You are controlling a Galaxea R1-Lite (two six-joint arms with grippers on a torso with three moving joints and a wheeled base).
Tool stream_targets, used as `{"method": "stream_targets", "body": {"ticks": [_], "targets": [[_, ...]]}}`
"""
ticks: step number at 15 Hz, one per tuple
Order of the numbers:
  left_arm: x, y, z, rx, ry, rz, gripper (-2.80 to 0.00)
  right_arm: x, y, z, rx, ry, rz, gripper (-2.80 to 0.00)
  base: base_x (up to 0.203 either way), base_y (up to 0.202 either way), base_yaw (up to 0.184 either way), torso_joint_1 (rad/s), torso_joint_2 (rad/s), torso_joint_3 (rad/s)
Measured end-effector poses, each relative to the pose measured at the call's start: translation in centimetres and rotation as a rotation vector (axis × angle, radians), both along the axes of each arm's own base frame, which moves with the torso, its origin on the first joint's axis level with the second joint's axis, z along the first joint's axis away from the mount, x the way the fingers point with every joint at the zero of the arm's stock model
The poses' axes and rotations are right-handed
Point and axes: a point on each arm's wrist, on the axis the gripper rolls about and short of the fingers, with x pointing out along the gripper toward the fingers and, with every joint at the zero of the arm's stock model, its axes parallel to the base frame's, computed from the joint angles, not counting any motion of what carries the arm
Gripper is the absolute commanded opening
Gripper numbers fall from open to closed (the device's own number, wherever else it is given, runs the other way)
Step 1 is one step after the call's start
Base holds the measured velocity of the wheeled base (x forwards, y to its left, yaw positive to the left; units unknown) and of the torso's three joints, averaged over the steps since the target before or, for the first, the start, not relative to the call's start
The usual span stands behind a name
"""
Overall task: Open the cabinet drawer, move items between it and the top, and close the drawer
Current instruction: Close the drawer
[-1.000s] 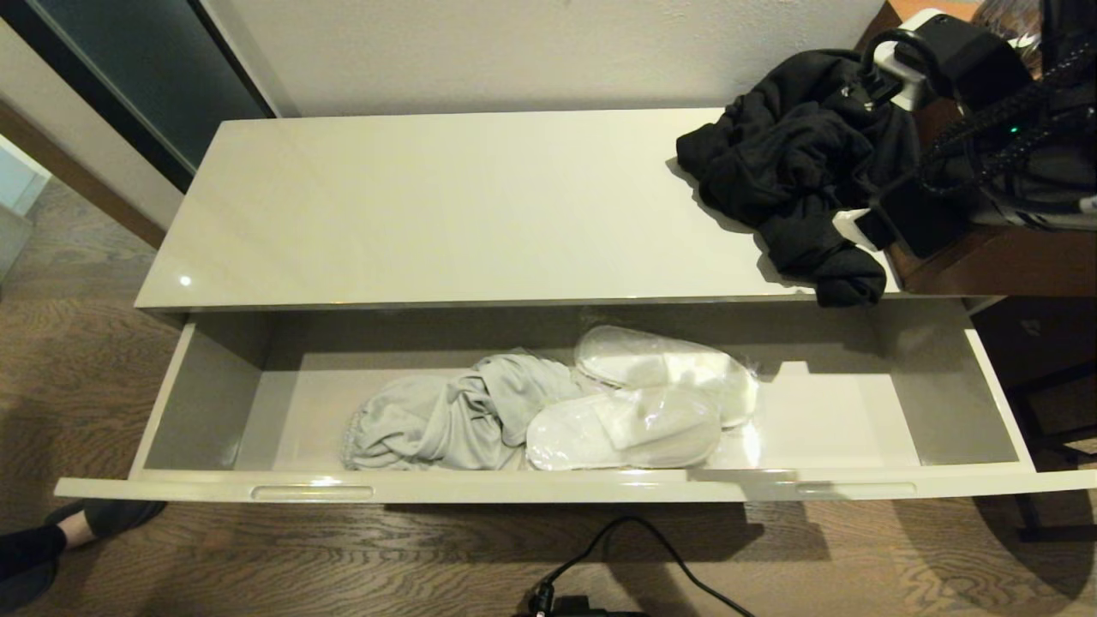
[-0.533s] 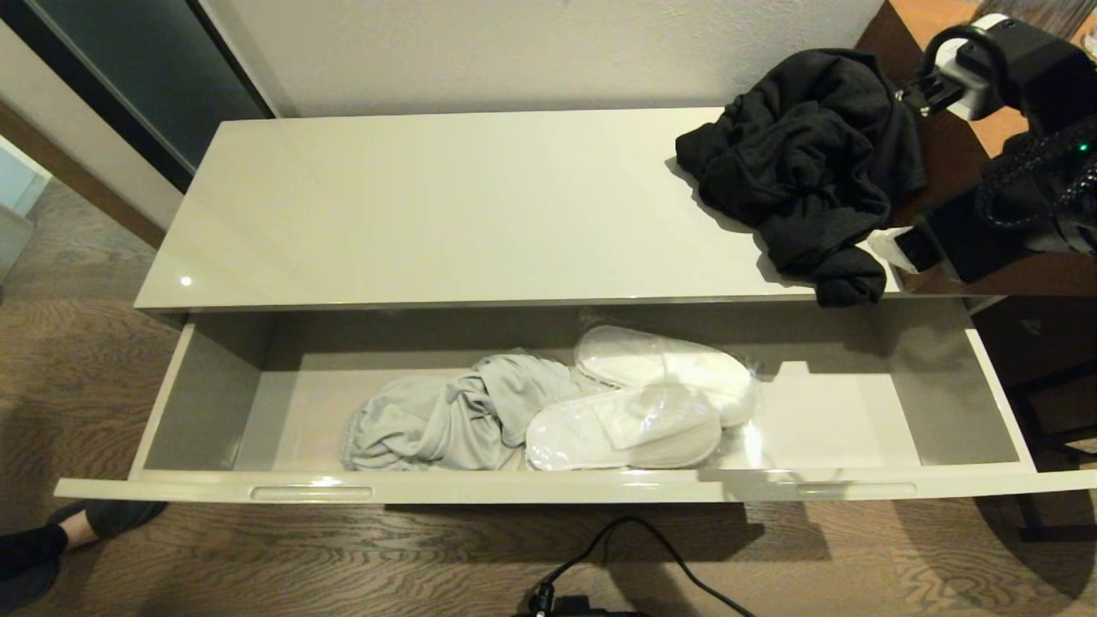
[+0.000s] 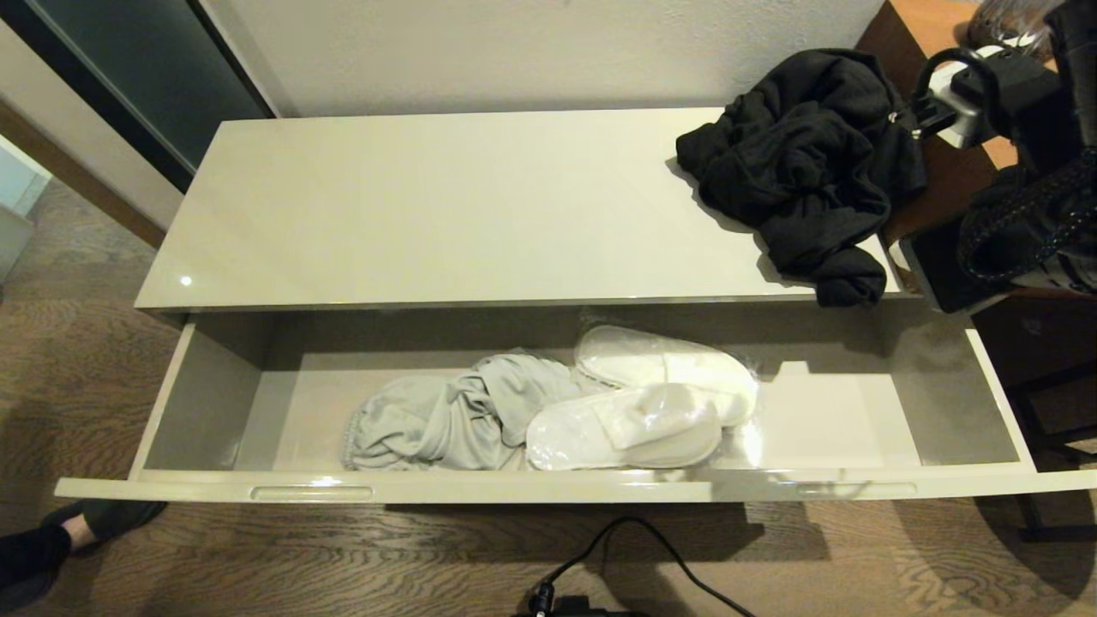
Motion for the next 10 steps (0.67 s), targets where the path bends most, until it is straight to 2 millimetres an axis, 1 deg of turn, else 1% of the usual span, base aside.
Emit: {"method": "stream_targets", "body": {"ticks": [5, 8, 10], "targets": [[0.0, 0.0, 0.0, 0.0, 0.0, -0.001, -2.8, -0.1, 0.4, -1.4, 0.089, 0.05, -0.056, -2.8, 0.0, 0.0, 0.0, 0.0, 0.0, 0.0], [0.0, 0.0, 0.0, 0.0, 0.0, -0.001, -2.8, -0.1, -0.5, -0.5, 0.155, 0.044, -0.12, -2.8, 0.0, 0.0, 0.0, 0.0, 0.0, 0.0], [0.0, 0.0, 0.0, 0.0, 0.0, 0.0, -2.8, -0.4, -1.6, 0.4, 0.175, 0.033, -0.142, -2.8, 0.0, 0.0, 0.0, 0.0, 0.0, 0.0]]}}
